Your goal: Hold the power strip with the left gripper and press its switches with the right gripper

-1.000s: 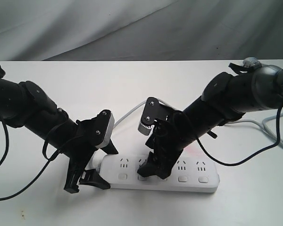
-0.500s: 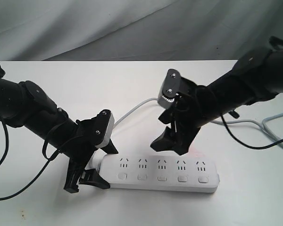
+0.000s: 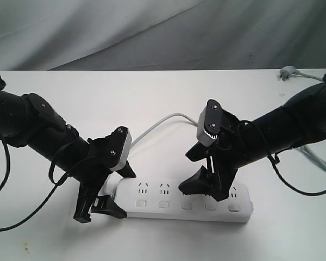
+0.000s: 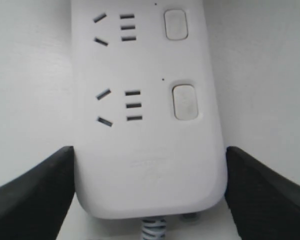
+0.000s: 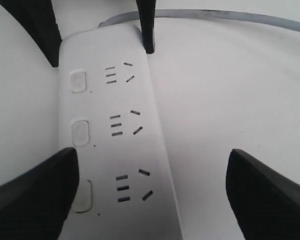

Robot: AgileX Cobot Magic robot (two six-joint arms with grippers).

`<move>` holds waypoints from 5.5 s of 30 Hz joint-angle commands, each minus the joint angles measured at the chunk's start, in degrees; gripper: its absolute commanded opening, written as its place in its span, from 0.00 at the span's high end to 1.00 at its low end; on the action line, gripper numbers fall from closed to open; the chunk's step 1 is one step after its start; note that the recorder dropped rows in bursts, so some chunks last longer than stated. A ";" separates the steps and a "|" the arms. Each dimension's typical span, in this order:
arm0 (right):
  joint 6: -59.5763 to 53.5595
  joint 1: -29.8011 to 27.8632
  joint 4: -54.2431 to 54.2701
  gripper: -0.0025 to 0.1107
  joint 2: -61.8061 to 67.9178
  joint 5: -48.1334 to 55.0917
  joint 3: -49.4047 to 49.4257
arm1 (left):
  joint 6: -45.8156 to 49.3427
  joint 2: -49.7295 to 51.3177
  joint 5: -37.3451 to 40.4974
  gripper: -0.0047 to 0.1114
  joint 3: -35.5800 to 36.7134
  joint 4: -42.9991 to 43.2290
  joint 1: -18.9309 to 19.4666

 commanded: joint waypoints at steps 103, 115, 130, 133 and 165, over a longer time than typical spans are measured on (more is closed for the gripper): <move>1.20 -5.29 -1.62 0.33 -9.68 -2.29 6.01 | 0.46 -0.02 -0.98 0.96 -0.28 0.47 -0.26; 0.40 -5.41 -2.57 0.33 -4.24 -3.19 9.21 | 0.46 -0.02 -0.98 0.96 -0.28 0.47 -0.26; -2.00 -5.41 0.09 0.33 -4.06 -6.14 9.21 | 0.46 -0.02 -0.98 0.96 -0.28 0.47 -0.26; -2.00 -5.41 0.09 0.33 -4.06 -6.14 9.21 | 0.46 -0.02 -0.98 0.96 -0.28 0.47 -0.26; 0.03 -5.41 1.10 0.33 -3.27 -10.18 9.21 | 0.46 -0.02 -0.98 0.96 -0.28 0.47 -0.26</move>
